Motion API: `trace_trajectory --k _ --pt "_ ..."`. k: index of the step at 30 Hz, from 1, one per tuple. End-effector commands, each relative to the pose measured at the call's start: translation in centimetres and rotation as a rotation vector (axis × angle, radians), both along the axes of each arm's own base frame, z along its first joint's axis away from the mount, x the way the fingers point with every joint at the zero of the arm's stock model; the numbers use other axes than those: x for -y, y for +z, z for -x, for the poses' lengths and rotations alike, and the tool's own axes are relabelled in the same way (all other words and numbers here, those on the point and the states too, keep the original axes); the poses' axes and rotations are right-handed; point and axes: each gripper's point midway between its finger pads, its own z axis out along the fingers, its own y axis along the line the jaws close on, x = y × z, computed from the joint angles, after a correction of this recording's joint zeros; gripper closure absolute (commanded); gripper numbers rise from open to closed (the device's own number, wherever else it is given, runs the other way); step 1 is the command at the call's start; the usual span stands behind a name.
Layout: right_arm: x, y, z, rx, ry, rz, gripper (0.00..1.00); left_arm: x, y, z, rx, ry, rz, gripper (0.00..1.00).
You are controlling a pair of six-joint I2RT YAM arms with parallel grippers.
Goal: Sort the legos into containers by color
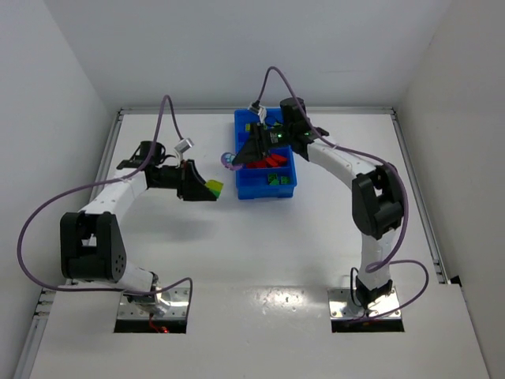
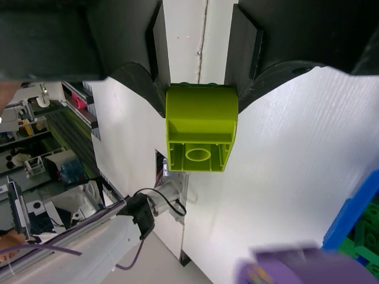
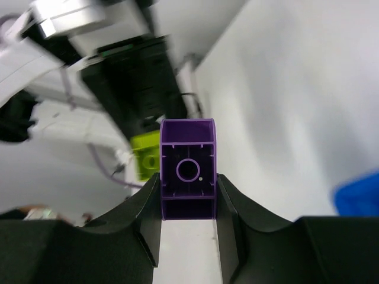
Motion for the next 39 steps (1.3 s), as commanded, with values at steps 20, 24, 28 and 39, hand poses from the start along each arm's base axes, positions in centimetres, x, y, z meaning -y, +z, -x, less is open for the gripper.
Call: trace_trajectory --k 20,24,28,39 --pt "10.3 -9.9 -20.3 0.472 -0.652 0.759 1.0 -3.8 -0.6 -3.3 0.261 0.223 -0.265 0.93" --pt "9.4 -10.0 -22.0 0.48 -0.663 0.733 1.0 -3.9 -0.6 -3.5 0.27 0.229 -0.272 0.93" --pt "8.7 -10.7 -22.6 0.482 -0.669 0.729 1.0 -3.8 -0.6 -3.5 0.261 0.231 -0.271 0.93" --pt "6.9 -11.9 -22.3 0.498 -0.62 0.742 0.39 -4.0 -1.0 -3.9 0.27 0.245 -0.284 0.93"
